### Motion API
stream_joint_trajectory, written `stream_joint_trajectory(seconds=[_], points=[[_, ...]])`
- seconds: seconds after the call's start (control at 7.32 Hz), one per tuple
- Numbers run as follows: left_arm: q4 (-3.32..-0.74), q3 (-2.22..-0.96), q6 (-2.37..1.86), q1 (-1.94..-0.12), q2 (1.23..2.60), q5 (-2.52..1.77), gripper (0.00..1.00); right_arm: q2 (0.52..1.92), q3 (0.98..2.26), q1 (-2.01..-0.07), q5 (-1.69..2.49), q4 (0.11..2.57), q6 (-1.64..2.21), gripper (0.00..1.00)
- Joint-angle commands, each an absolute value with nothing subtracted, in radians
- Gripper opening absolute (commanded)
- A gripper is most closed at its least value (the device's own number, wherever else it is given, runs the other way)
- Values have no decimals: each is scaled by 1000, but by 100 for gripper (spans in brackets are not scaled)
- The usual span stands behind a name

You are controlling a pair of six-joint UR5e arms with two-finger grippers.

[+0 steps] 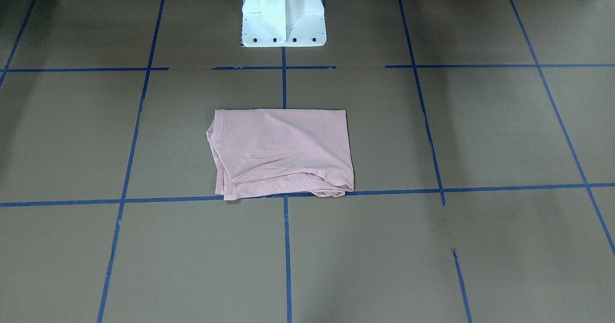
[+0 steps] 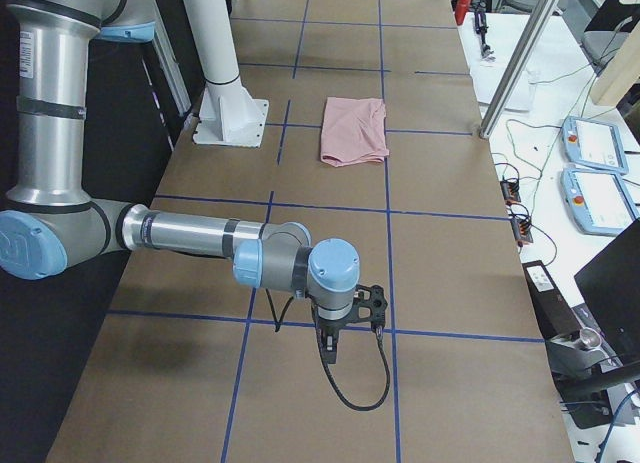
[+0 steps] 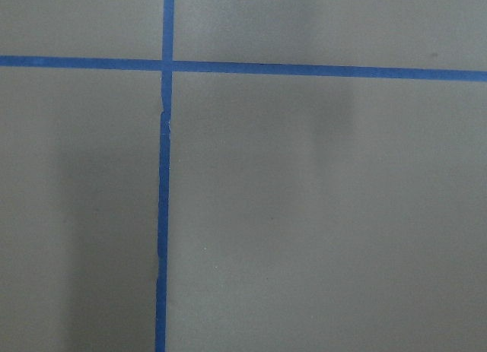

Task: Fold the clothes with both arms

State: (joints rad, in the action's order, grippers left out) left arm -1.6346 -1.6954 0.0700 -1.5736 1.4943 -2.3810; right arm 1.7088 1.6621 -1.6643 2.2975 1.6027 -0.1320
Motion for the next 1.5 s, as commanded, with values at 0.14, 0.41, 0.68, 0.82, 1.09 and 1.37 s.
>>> stream_joint_trajectory(seconds=[0.14, 0.41, 0.68, 0.82, 1.09, 1.37], points=[[-1635, -1689, 72, -1571, 1488, -2370, 100, 1709, 1637, -1664, 2299, 1597, -132, 100], [-1634, -1681, 72, -1571, 1488, -2367, 100, 1704, 1637, -1663, 2298, 1597, -130, 100], [-1634, -1681, 72, -1571, 1488, -2367, 100, 1704, 1638, -1663, 2302, 1597, -130, 100], [-1634, -1681, 72, -1571, 1488, -2367, 100, 1700, 1638, -1663, 2303, 1597, -130, 100], [-1632, -1683, 72, -1571, 1488, -2367, 100, 1695, 1638, -1663, 2306, 1597, -130, 100], [-1632, -1680, 72, -1571, 1488, -2367, 100, 1694, 1638, -1663, 2304, 1597, -130, 100]])
